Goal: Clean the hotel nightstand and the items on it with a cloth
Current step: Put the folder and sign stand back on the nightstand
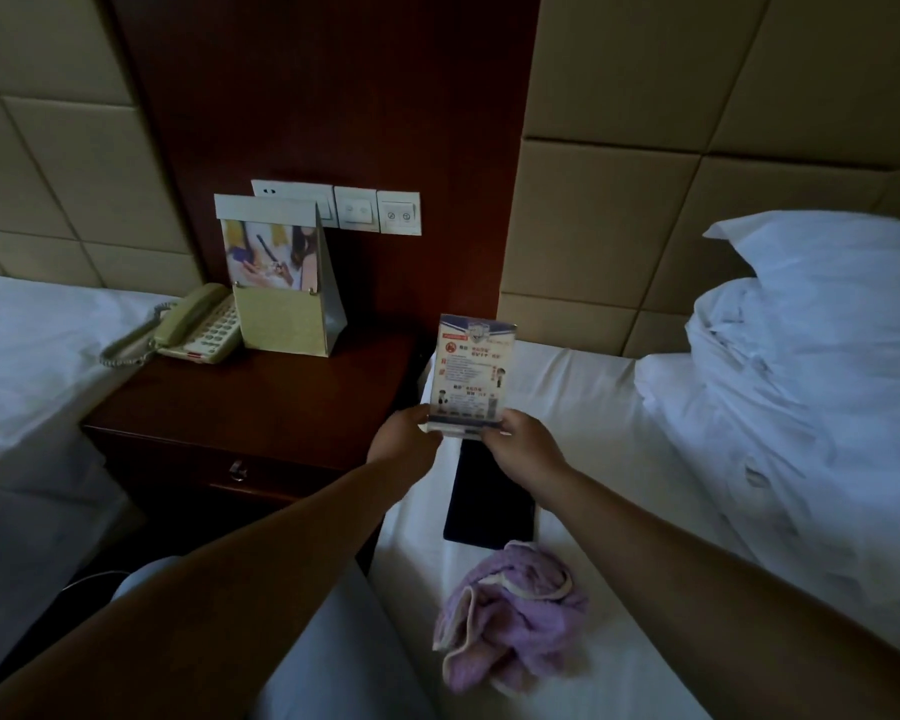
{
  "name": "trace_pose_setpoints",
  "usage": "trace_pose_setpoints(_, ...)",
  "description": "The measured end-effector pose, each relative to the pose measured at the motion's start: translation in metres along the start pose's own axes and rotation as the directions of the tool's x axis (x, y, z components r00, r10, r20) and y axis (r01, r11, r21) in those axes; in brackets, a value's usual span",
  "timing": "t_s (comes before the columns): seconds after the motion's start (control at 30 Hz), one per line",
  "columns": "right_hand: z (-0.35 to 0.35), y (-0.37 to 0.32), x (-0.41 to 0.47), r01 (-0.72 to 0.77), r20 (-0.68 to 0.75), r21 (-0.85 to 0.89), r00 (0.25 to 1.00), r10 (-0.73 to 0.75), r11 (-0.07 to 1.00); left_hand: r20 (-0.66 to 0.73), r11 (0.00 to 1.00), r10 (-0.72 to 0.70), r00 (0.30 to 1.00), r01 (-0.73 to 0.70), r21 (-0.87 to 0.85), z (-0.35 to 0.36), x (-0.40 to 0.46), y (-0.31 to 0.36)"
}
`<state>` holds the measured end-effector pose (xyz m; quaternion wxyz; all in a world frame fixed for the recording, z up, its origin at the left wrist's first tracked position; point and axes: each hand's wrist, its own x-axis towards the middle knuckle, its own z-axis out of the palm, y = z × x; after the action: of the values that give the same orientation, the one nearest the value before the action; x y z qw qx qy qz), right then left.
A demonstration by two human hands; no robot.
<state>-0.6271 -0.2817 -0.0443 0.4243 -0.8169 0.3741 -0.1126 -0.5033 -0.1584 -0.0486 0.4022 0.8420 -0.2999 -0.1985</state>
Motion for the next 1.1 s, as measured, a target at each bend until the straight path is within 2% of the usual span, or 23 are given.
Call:
trace_pose_setpoints(0.27,0.028,-0.031,0.010,0.023,0.057,0.117,0.998,-0.030,0.993,-0.029,0.993,0.014,0.999,-0.017,-0.114,-0.022,0.002,-0.008)
trace_pose_setpoints(0.43,0.043,-0.047,0.026,0.007,0.114,0.118,0.993,-0.021,0.993,-0.081,0.965,-0.071,0.994,0.048,-0.257,-0.029,0.008,-0.019)
trace_pose_setpoints(0.57,0.057,-0.055,0.044,-0.022,0.155,0.086,0.988,0.008,0.996,-0.063,0.962,-0.054,0.997,0.036,-0.271,-0.037,0.017,-0.032)
trace_pose_setpoints(0.7,0.076,-0.064,0.066,0.030,0.192,0.087,0.980,-0.047,0.996,-0.036,0.961,-0.053,0.998,0.041,-0.272,-0.049,0.039,-0.049)
trace_pose_setpoints(0.83,0.099,-0.068,0.096,0.027,0.227,0.073,0.973,-0.043,0.997,-0.009,0.973,-0.071,0.997,0.067,-0.219,-0.064,0.075,-0.068)
trace_pose_setpoints(1.1,0.146,-0.062,0.175,-0.046,0.294,0.032,0.955,0.034,0.998,0.079,0.994,-0.104,0.991,0.100,0.053,-0.076,0.166,-0.114)
